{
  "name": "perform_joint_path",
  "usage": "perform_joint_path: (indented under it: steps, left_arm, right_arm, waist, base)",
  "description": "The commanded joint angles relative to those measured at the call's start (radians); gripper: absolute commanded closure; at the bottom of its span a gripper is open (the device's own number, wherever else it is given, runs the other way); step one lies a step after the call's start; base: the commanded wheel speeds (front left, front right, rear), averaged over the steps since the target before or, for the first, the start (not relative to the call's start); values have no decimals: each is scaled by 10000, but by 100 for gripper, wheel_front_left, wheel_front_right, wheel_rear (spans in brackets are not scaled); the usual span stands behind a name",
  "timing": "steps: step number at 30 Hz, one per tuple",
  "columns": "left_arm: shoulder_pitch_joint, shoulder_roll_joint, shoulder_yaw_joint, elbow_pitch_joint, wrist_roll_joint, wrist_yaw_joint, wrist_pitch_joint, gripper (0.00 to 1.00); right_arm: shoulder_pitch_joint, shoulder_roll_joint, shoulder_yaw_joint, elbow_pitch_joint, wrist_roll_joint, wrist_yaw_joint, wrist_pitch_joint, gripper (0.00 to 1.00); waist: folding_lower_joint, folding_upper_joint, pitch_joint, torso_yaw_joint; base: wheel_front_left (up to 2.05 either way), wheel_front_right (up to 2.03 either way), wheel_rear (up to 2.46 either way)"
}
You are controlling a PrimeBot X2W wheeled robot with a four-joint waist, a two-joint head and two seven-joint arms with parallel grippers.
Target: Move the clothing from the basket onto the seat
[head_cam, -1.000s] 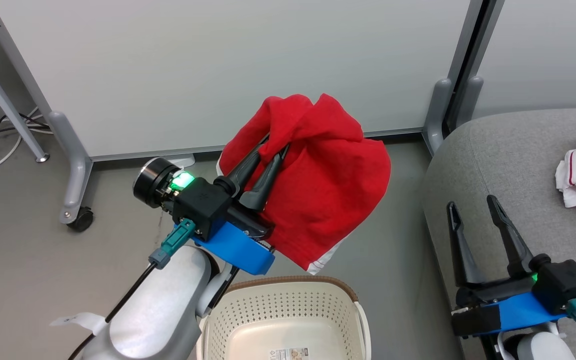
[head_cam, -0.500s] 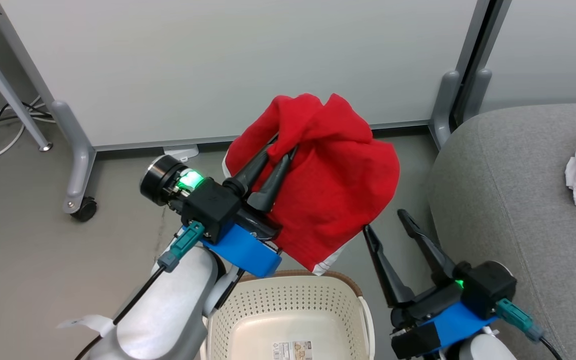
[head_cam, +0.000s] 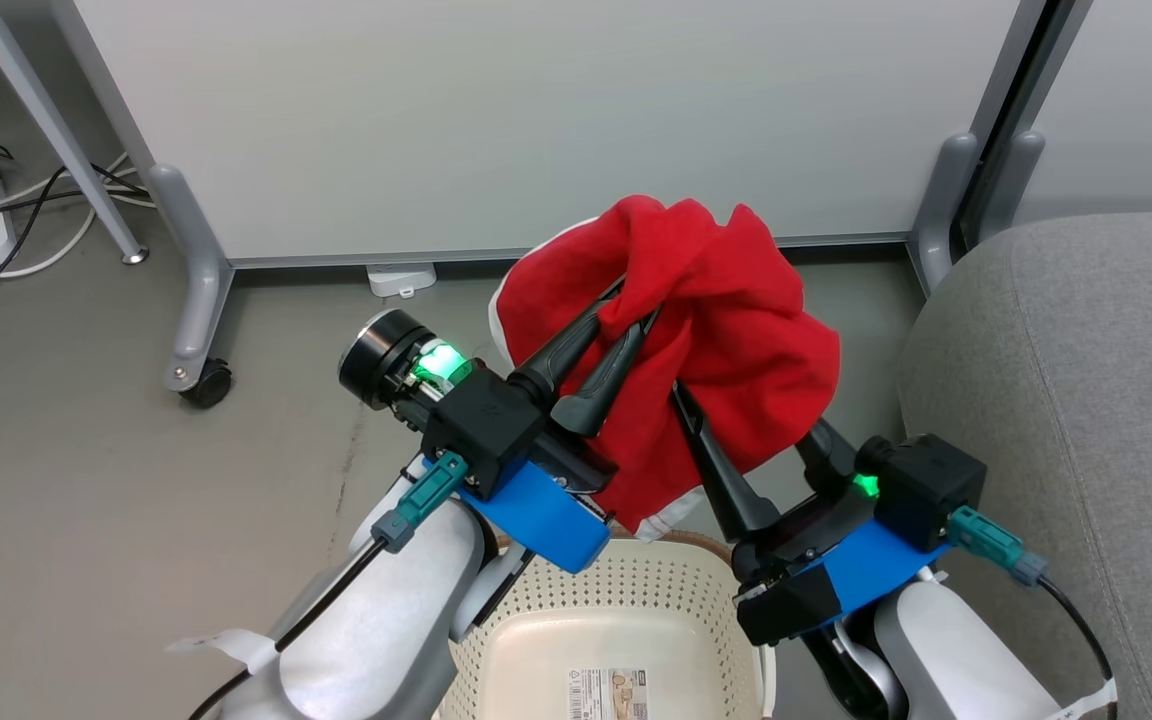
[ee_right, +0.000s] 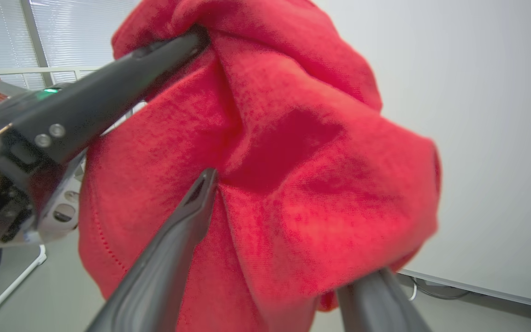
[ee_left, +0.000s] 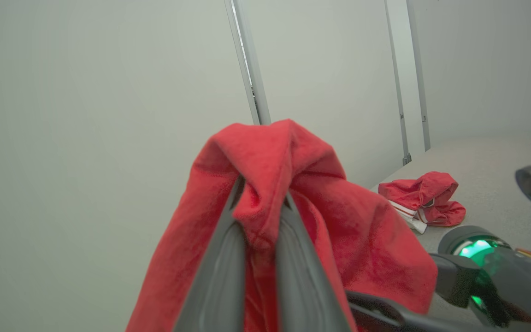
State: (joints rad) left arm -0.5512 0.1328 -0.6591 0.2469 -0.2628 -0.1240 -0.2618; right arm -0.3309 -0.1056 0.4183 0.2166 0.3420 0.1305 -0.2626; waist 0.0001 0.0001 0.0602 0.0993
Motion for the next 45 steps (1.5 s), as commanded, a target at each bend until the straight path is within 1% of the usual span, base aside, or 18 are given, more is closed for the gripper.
perform_joint_path:
  steps: [1,15,20,22,37,41,45]
  left_arm:
    - [-180,-24,-1,34,56,-37,-47,100]
    - [16,20,99,125,159,-67,-47,100]
    - [66,-27,207,158,198,-16,-47,100]
    - [81,-32,260,198,290,30,-49,0]
    - [213,-131,433,278,526,-30,-47,0]
    - [197,-106,477,290,582,-39,-46,0]
    - [196,-64,396,360,631,-51,-38,0]
  right_arm:
    - [-110,-75,113,132,75,5,-34,100]
    - [130,-191,167,123,201,5,-34,100]
    - [200,-202,176,117,212,5,-34,100]
    - [206,-211,190,124,209,5,-34,100]
    - [181,-270,44,127,137,5,-36,100]
    - [165,-268,-69,101,21,5,-36,100]
    - [102,-255,-320,14,-140,5,-36,100]
  waist:
    - [-1,-1,-12,24]
    - [-1,-1,-88,-61]
    - [-1,-1,-122,-58]
    - [-1,-1,-140,-54]
    - [-1,-1,-66,-80]
    - [-1,-1,42,-214]
    - [-1,-1,228,-536]
  base:
    - [0,0,0]
    - [0,0,0]
    - [0,0,0]
    - [0,0,0]
    - [0,0,0]
    - [0,0,0]
    - [0,0,0]
